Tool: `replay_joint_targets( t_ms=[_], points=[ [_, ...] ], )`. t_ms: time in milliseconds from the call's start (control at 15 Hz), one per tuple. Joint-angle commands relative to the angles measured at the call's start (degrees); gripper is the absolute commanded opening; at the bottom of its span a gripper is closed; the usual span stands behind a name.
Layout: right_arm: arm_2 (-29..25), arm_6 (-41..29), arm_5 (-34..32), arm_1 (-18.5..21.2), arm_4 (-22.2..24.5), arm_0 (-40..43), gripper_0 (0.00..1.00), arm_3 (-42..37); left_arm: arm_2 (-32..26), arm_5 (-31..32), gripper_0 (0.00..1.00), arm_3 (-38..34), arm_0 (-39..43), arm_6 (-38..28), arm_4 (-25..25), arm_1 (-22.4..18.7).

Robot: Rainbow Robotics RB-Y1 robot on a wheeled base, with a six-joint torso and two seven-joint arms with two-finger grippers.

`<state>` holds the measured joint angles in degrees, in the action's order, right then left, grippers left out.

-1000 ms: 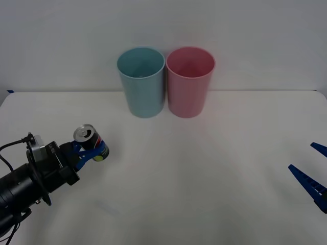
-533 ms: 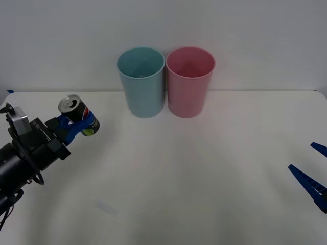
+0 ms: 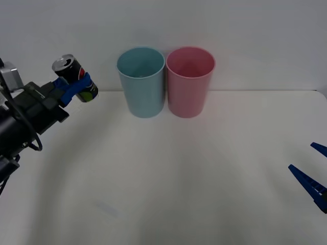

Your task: Grasp the object on the table and drop it into the matching bin: aluminum can to the light blue bin, PET bottle to the pink bin.

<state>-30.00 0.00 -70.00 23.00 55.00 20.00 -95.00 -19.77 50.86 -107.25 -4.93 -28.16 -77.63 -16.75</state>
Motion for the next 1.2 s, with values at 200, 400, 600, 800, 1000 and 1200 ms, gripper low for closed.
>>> replay_joint_targets(
  t_ms=[200, 400, 600, 800, 1000, 1200],
  points=[
    [0.0, 0.0, 0.0, 0.0, 0.0, 0.0, 1.0, 0.0, -0.35, 0.03, 0.0, 2.57, -8.87, -8.84, -11.14, -0.12],
    [0.0, 0.0, 0.0, 0.0, 0.0, 0.0, 1.0, 0.0, 0.26, 0.03, 0.0, 11.18, -17.49, -8.67, -15.0, -0.74],
    [0.0, 0.0, 0.0, 0.0, 0.0, 0.0, 1.0, 0.0, 0.79, -0.06, 0.0, 19.97, -25.31, -8.4, -17.91, -1.0],
    [0.0, 0.0, 0.0, 0.0, 0.0, 0.0, 1.0, 0.0, 1.32, -0.14, 0.0, 28.5, -32.43, -7.7, -21.33, -1.0],
    [0.0, 0.0, 0.0, 0.0, 0.0, 0.0, 1.0, 0.0, 1.76, -0.58, 0.0, 37.46, -39.55, -6.38, -24.67, -1.0],
    [0.0, 0.0, 0.0, 0.0, 0.0, 0.0, 1.0, 0.0, 2.28, -2.6, 0.02, 47.66, -46.14, -0.14, -25.9, -1.0]
  ],
)
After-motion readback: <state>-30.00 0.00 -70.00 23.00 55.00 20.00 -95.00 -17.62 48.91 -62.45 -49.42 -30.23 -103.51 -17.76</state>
